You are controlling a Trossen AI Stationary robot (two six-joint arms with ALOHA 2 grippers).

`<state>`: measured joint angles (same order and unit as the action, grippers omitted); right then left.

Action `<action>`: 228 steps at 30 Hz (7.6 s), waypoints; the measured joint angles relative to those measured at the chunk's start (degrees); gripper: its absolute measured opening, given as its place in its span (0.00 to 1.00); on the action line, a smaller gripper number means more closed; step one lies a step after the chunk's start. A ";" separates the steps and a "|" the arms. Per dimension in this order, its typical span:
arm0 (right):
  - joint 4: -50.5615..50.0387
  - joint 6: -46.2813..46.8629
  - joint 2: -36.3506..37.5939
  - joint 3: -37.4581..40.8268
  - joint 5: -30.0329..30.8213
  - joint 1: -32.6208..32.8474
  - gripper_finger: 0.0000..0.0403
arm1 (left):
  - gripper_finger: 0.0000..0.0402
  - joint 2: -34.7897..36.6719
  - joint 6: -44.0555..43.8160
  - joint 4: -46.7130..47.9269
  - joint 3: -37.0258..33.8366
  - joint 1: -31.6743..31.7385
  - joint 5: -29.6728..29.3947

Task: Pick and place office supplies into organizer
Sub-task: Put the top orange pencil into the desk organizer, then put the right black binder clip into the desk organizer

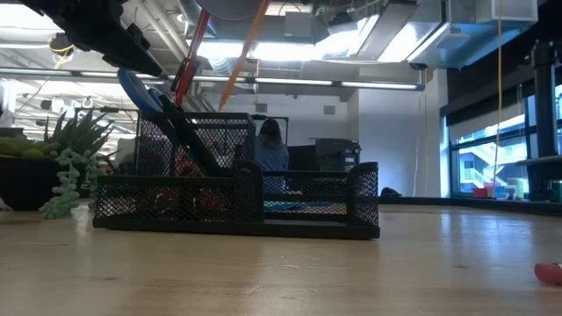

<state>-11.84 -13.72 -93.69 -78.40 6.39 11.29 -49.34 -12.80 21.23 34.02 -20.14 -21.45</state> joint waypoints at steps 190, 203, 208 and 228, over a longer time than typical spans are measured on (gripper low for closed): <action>-25.43 121.55 15.08 39.35 7.15 42.19 0.51 | 0.26 -0.07 -4.46 0.42 0.00 -0.02 1.99; -24.04 124.01 14.42 39.35 -0.40 42.23 0.51 | 0.26 -0.07 -4.50 0.42 -0.02 -0.02 1.99; -21.65 124.37 13.09 39.34 -0.52 42.22 0.50 | 0.26 -0.07 -4.48 0.42 0.00 -0.02 1.97; -23.04 123.07 10.88 39.33 -0.52 42.23 0.18 | 0.26 -0.06 -4.48 0.41 -0.02 -0.02 1.97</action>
<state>-34.88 109.36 -82.81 -39.07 5.88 53.52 -49.40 -17.28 21.64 34.00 -20.16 -19.49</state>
